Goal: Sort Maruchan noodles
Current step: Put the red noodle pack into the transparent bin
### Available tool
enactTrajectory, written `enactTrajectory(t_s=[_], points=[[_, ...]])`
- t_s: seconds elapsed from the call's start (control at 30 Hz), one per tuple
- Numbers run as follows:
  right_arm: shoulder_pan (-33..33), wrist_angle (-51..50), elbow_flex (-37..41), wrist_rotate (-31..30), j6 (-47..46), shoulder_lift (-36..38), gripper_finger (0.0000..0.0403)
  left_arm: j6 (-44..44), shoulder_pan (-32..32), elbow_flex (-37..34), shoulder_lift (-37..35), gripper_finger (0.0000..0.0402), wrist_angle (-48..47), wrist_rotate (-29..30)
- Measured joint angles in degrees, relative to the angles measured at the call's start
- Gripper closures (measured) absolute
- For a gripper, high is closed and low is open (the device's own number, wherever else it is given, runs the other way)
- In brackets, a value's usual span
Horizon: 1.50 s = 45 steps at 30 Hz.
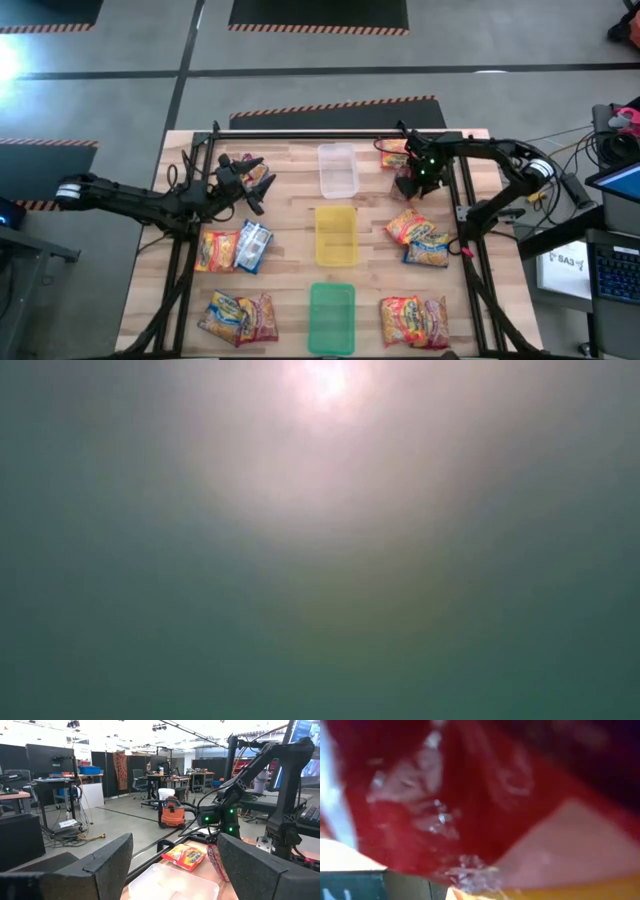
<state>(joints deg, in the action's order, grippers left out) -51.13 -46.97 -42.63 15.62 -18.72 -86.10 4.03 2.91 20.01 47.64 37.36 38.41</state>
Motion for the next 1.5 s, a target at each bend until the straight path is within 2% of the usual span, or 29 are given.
enactTrajectory(t_s=[0.13, 0.37, 0.47, 0.73, 1.17, 1.4, 1.5], points=[[0.0, 0.8, 0.0, -1.5, 2.4, 0.0, 0.0199, 0.0, 0.0, 0.0, 0.0, 0.0126, 0.0, 0.0], [0.0, 1.2, -0.1, -1.8, 3.3, 0.1, 0.0273, 0.0, 0.0, 0.0, 0.0, 0.0126, 0.0, 0.0], [0.0, 1.2, -0.1, -1.5, 3.2, 0.1, 0.0289, 0.0, 0.0, 0.0, 0.0, 0.0126, 0.0, 0.0], [0.0, 0.9, -0.1, -0.2, 2.9, 2.1, 0.0291, 1.0, 0.0, 0.0, 0.0, 0.0126, 0.0, 0.0], [0.0, 1.5, 0.1, 0.3, 4.1, 13.7, 0.0298, 1.8, -0.1, 0.0, 1.3, 0.0126, 0.7, -0.4], [0.0, 2.9, 0.0, 0.7, 4.2, 16.8, 0.033, 0.5, -1.8, 0.0, 7.5, 0.0126, 9.6, -8.3], [0.0, 3.0, 0.0, 0.7, 4.0, 17.0, 0.0332, -2.5, -2.2, 0.0, 11.7, 0.0126, 14.3, -11.8]])
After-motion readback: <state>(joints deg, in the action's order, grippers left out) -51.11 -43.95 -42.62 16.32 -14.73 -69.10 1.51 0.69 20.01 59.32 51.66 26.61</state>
